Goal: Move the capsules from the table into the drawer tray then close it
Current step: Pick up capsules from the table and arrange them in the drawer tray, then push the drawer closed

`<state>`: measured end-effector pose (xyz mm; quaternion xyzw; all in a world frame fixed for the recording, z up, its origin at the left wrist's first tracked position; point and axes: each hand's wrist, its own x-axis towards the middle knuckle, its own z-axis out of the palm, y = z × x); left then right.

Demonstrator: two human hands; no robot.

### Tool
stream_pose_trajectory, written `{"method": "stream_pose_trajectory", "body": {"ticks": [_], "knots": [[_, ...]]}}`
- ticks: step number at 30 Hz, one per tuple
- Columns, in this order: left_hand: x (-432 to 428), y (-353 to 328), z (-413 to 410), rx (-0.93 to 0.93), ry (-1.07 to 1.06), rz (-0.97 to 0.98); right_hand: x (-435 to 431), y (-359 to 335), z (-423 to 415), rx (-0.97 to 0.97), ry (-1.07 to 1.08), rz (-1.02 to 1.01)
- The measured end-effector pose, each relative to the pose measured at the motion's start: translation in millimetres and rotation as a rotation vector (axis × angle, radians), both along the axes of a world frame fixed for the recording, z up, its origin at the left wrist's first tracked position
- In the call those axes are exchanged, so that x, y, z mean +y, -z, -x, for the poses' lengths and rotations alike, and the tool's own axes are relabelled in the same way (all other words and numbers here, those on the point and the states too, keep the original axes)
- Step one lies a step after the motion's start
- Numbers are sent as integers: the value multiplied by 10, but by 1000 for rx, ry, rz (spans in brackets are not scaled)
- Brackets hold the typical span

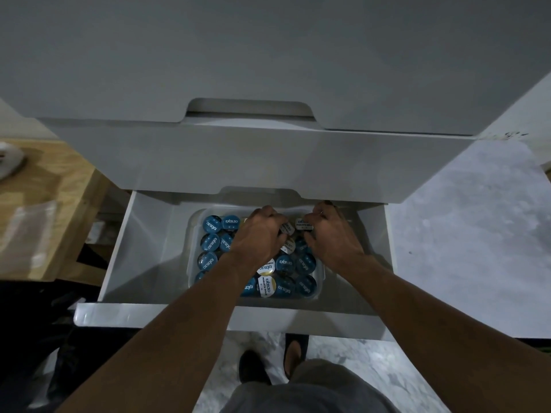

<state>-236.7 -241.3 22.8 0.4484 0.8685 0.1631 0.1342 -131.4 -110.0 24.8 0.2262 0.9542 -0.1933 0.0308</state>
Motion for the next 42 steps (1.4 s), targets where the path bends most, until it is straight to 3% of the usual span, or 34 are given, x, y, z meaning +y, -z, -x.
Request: {"method": "stream_pose_trajectory", "body": {"ticks": [16,23,30,42], "knots": [[-554,-426,-147,39,-25,-46,-417,-451,-346,67,105,-92],[-1213,-687,-407,169,-32,-146,-1108,-726,-595,201,184,-107],[-1826,-627,-733,286,25,-314,-1705,-659,-1021,407,102,-224],[-2214,-323,-806,512,110,-396,-1724,-293,-1522,470,64,-455]]}}
